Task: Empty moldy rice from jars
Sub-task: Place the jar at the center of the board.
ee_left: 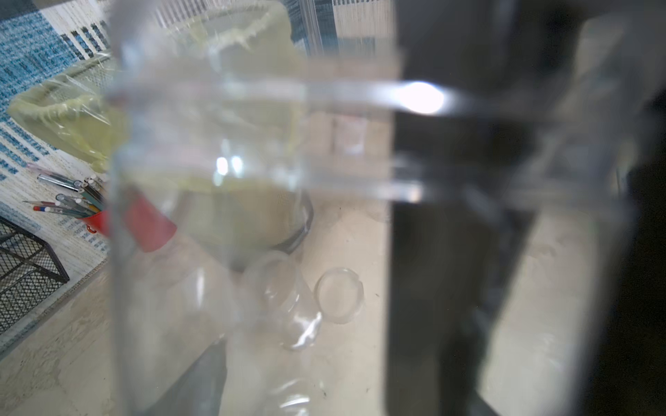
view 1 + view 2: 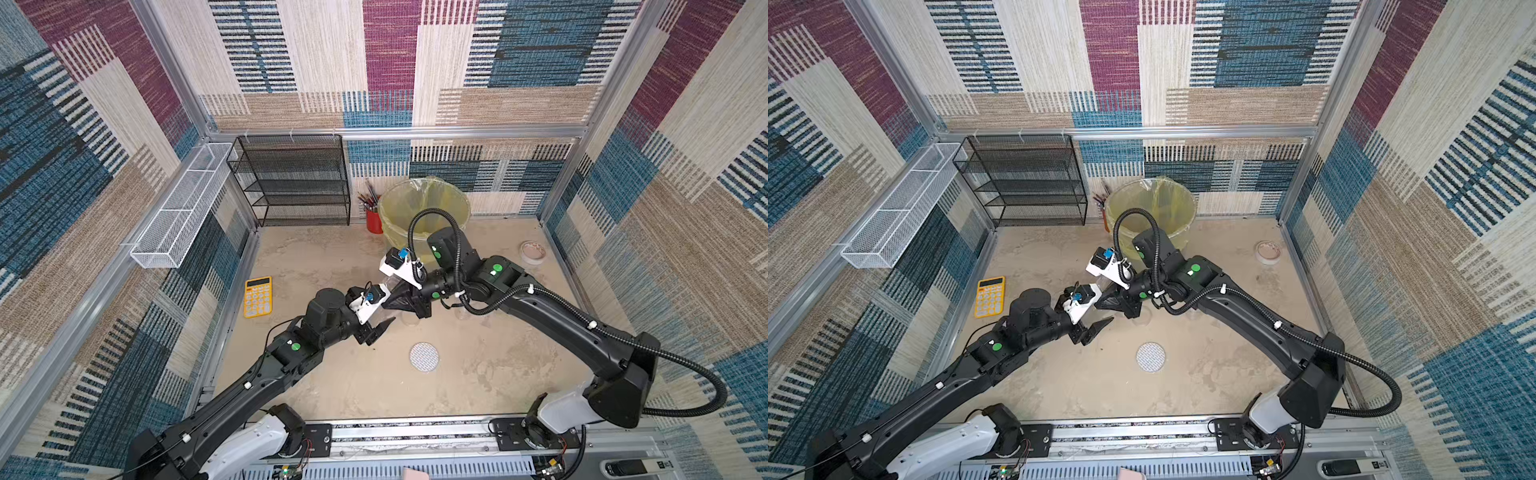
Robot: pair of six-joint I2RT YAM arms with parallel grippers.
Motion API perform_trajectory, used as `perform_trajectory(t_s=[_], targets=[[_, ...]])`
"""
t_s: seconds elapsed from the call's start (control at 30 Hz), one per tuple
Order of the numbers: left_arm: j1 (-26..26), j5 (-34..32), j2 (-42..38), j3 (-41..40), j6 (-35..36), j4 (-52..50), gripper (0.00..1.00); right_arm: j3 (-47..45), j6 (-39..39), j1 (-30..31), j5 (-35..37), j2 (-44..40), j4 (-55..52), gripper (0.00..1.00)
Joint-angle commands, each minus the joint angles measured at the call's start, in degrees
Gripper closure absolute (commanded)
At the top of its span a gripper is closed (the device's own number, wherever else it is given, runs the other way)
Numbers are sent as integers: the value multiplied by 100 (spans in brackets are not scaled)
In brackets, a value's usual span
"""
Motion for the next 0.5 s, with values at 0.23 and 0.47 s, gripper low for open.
perform_trajectory(t_s=[0.23,0.47], targets=[[23,-760,-229,-12,-729,828,10,83,138,52,252,48,-565,98],[23,-836,-419,-30,-881,678,1,536,441,52,707,180,-778,100]])
